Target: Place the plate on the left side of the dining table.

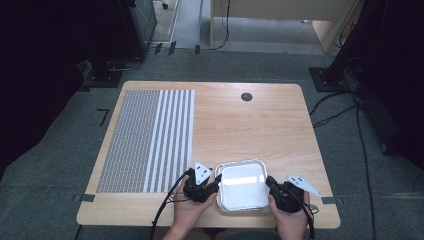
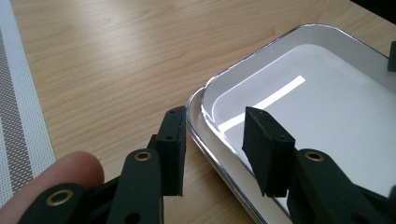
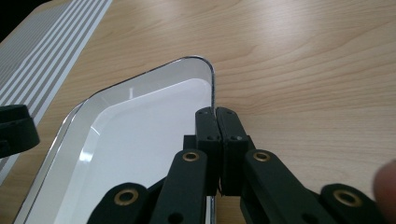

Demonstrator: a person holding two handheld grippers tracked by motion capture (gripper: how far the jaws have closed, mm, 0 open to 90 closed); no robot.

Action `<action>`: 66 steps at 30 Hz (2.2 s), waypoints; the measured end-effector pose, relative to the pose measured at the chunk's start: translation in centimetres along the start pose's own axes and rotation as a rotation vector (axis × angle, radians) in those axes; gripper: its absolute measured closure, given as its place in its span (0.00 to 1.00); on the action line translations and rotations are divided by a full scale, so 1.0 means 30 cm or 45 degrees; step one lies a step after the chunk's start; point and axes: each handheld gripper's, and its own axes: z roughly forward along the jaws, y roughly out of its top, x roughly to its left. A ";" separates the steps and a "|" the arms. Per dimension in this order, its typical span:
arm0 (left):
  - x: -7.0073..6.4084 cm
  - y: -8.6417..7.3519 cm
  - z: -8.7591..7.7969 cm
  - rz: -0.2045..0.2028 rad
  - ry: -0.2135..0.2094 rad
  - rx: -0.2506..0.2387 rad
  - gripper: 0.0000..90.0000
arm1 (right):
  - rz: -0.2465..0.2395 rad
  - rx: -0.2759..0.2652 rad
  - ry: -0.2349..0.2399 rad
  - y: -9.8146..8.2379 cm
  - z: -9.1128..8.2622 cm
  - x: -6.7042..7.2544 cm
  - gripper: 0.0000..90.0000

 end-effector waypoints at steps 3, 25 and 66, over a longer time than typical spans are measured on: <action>-0.006 0.002 0.002 -0.003 -0.015 0.001 0.66 | 0.024 -0.016 -0.016 0.006 -0.012 -0.014 1.00; -0.053 0.005 0.066 -0.005 -0.069 0.088 0.70 | -0.084 0.099 0.015 -0.022 -0.051 -0.046 0.87; -0.038 0.048 0.126 -0.155 -0.147 0.174 0.76 | 0.171 0.129 0.047 -0.036 -0.028 -0.089 0.99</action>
